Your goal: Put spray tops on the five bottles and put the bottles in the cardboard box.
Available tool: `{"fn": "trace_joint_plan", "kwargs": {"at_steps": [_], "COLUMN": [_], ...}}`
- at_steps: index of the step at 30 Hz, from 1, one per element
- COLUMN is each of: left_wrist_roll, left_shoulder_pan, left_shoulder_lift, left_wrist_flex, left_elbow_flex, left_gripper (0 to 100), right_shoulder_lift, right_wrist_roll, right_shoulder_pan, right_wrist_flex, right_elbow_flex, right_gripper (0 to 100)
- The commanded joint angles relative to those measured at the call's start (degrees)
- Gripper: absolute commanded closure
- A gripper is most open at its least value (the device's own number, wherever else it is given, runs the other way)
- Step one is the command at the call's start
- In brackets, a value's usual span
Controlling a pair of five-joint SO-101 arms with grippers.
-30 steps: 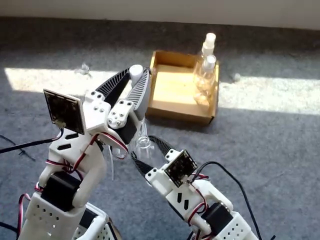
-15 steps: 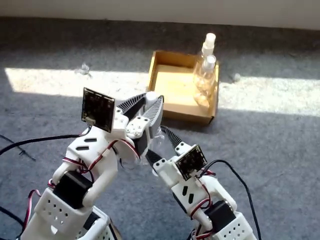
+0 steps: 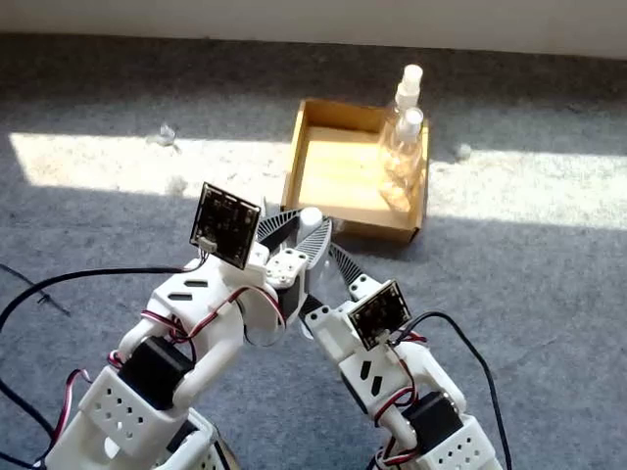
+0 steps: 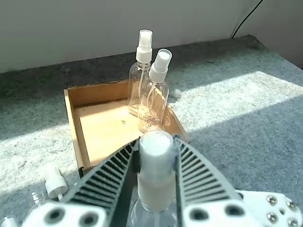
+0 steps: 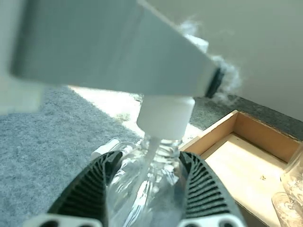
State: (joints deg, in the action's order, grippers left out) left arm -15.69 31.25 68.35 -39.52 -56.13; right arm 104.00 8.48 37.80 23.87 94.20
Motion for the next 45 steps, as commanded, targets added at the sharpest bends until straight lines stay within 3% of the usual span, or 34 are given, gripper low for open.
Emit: {"fn": "trace_joint_plan", "kwargs": {"at_steps": [1, 9, 17, 22, 29, 34, 37, 40, 45], "left_wrist_roll": [2.99, 3.43, 12.40, 18.55, 19.25, 18.99, 18.99, 18.90, 13.98], "left_shoulder_pan": [1.10, 1.10, 0.66, 1.10, 0.66, 0.31, -5.14, -14.99, -24.22], "left_shoulder_lift": [0.31, 0.22, 1.27, 3.03, 7.25, 10.95, 12.97, 13.76, 14.20], "left_wrist_flex": [-1.05, -0.97, -1.32, -6.33, -13.19, -15.38, -16.35, -16.00, -13.10], "left_elbow_flex": [-2.77, -7.43, -4.44, 1.89, 6.55, 9.36, 7.25, 1.89, -9.27], "left_gripper": [100, 100, 99, 88, 73, 73, 75, 76, 75], "right_shoulder_lift": [0.75, 0.75, 0.75, 0.75, 0.75, 0.48, -0.13, -3.74, -20.35], "right_wrist_roll": [0.35, 0.35, 0.35, 0.35, 0.26, 0.26, 0.35, 0.35, 0.35], "right_shoulder_pan": [-0.84, -0.84, -0.84, -2.95, -8.57, -10.95, -17.63, -24.75, -30.20], "right_wrist_flex": [-1.19, -1.19, -1.19, -1.19, -1.36, -1.54, -7.08, -14.81, -20.97], "right_elbow_flex": [-1.19, -1.19, -0.84, -0.84, -1.10, -1.19, -3.47, -5.76, -15.96], "right_gripper": [99.5, 99.5, 99.5, 99.5, 99.5, 99.5, 99.5, 99.5, 99.5]}}
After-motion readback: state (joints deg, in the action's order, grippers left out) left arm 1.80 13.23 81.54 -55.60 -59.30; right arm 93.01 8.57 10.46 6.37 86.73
